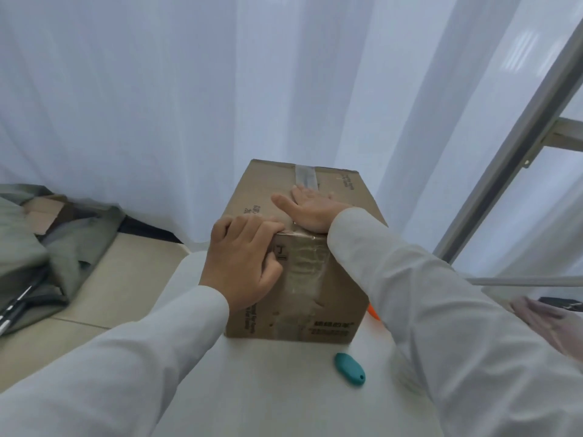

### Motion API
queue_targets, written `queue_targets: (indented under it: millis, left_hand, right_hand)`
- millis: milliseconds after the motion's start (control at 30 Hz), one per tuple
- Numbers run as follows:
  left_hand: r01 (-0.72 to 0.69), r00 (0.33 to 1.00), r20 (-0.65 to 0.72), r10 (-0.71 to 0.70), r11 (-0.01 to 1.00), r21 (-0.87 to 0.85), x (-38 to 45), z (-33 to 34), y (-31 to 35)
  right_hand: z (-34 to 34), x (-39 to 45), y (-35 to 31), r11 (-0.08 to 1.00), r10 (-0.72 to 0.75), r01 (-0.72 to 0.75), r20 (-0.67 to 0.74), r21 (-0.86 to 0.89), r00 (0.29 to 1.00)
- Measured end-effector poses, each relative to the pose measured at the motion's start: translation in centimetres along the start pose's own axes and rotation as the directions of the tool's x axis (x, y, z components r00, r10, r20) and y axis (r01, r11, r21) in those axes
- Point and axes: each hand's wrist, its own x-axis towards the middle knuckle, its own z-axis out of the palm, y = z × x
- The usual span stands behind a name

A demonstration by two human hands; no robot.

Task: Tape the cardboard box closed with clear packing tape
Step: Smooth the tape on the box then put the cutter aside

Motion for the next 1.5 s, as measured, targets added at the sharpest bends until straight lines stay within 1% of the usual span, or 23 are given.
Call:
queue_targets:
  millis: [133, 233, 300, 367, 400, 433, 467, 500, 533, 567, 600, 633, 667, 700, 800, 833, 867, 933, 1000, 1200, 1367, 1433, 1500]
  left_hand:
    - [0.041, 0.998, 0.034, -0.046, 0.988, 0.152, 0.0, 0.7, 0.5]
    - [0.08, 0.996, 0.022, -0.086, 0.975, 0.206, 0.1, 0.9, 0.7]
    - [0.084, 0.996, 0.021, -0.09, 0.975, 0.205, 0.2, 0.7, 0.8]
    - [0.079, 0.996, 0.023, -0.083, 0.984, 0.16, 0.1, 0.4, 0.9]
    - [0.074, 0.997, 0.024, -0.078, 0.989, 0.132, 0.1, 0.3, 0.8]
    - [0.071, 0.997, 0.031, -0.075, 0.991, 0.111, 0.1, 0.0, 0.6]
    - [0.069, 0.996, 0.042, -0.073, 0.992, 0.103, 0.1, -0.1, 0.3]
    - [0.069, 0.996, 0.05, -0.074, 0.993, 0.101, 0.1, -0.3, 0.2]
    - [0.069, 0.996, 0.051, -0.074, 0.993, 0.096, 0.1, -0.4, 0.1]
    - [0.071, 0.996, 0.05, -0.076, 0.994, 0.085, 0.1, -0.6, 0.2]
    - [0.075, 0.995, 0.056, -0.078, 0.995, 0.07, 0.1, -0.6, 0.4]
    - [0.078, 0.994, 0.067, -0.081, 0.995, 0.055, 0.1, -0.6, 0.6]
    - [0.08, 0.994, 0.076, -0.083, 0.996, 0.039, 0.2, -0.6, 0.8]
    - [0.086, 0.993, 0.081, -0.087, 0.996, 0.017, 0.3, -0.7, 0.9]
    - [0.135, 0.99, 0.062, -0.129, 0.987, -0.089, 0.6, -1.0, 0.8]
    - [0.149, 0.988, 0.053, -0.143, 0.981, -0.127, 0.7, -1.1, 0.8]
    - [0.161, 0.987, 0.048, -0.155, 0.974, -0.157, 0.8, -1.2, 0.8]
    - [0.174, 0.985, 0.047, -0.168, 0.966, -0.19, 0.7, -1.2, 0.9]
    - [0.168, 0.986, 0.042, -0.163, 0.965, -0.201, 0.6, -1.2, 0.9]
    - [0.229, 0.969, -0.012, -0.245, 0.922, -0.312, 0.9, -1.6, 1.2]
    - [0.213, 0.974, -0.019, -0.227, 0.935, -0.283, 1.0, -1.9, 1.1]
    - [0.201, 0.976, -0.02, -0.215, 0.939, -0.279, 1.1, -2.1, 1.2]
    - [0.203, 0.976, -0.014, -0.215, 0.938, -0.282, 1.1, -2.2, 1.2]
  right_hand:
    - [-0.4, -0.7, -1.2, 0.996, 0.022, -0.027, 0.066, 0.08, 0.998]
    - [-0.7, -4.2, -2.1, 0.977, -0.088, 0.065, 0.102, 0.204, 0.991]
    - [-0.9, -7.9, -2.3, 0.931, -0.174, 0.132, 0.096, 0.34, 0.98]
    - [-1.1, -11.8, -1.6, 0.856, -0.183, 0.144, 0.031, 0.497, 0.983]
    - [-0.9, -13.4, -0.8, 0.784, -0.195, 0.167, -0.018, 0.598, 0.981]
    - [-0.2, -14.8, -0.1, 0.671, -0.204, 0.215, -0.102, 0.71, 0.974]
    - [1.1, -15.6, 0.9, 0.551, -0.173, 0.248, -0.182, 0.797, 0.968]
    - [2.8, -16.6, 2.0, 0.508, -0.102, 0.254, -0.235, 0.823, 0.967]
    - [5.0, -16.7, 3.5, 0.602, -0.027, 0.228, -0.266, 0.765, 0.964]
    - [7.1, -17.0, 5.0, 0.785, 0.001, 0.159, -0.259, 0.599, 0.966]
    - [9.1, -16.9, 6.6, 0.934, -0.005, 0.073, -0.192, 0.35, 0.981]
    - [10.8, -16.8, 8.2, 0.995, 0.009, 0.002, -0.098, 0.103, 0.995]
    - [12.0, -16.6, 9.8, 0.997, 0.056, -0.058, -0.05, -0.051, 0.997]
    - [12.7, -16.5, 11.2, 0.988, 0.107, -0.112, -0.058, -0.102, 0.993]
    - [13.4, -16.5, 14.6, 0.97, 0.242, -0.245, -0.202, 0.01, 0.949]
    - [13.5, -16.6, 15.5, 0.953, 0.301, -0.295, -0.205, 0.061, 0.931]
    - [13.8, -16.8, 16.3, 0.937, 0.348, -0.342, -0.165, 0.067, 0.923]
    - [14.6, -16.9, 17.5, 0.923, 0.377, -0.377, -0.017, -0.076, 0.926]
    - [15.2, -17.1, 17.9, 0.923, 0.355, -0.338, 0.068, -0.183, 0.932]
    - [16.0, -16.2, 16.7, 0.958, 0.233, -0.208, 0.114, -0.198, 0.966]
    - [16.4, -14.8, 15.5, 0.989, 0.14, -0.134, 0.09, -0.062, 0.986]
    - [16.1, -14.4, 14.7, 0.983, 0.155, -0.146, 0.077, -0.111, 0.985]
    - [15.3, -14.2, 13.0, 0.961, 0.116, -0.118, -0.023, -0.25, 0.993]
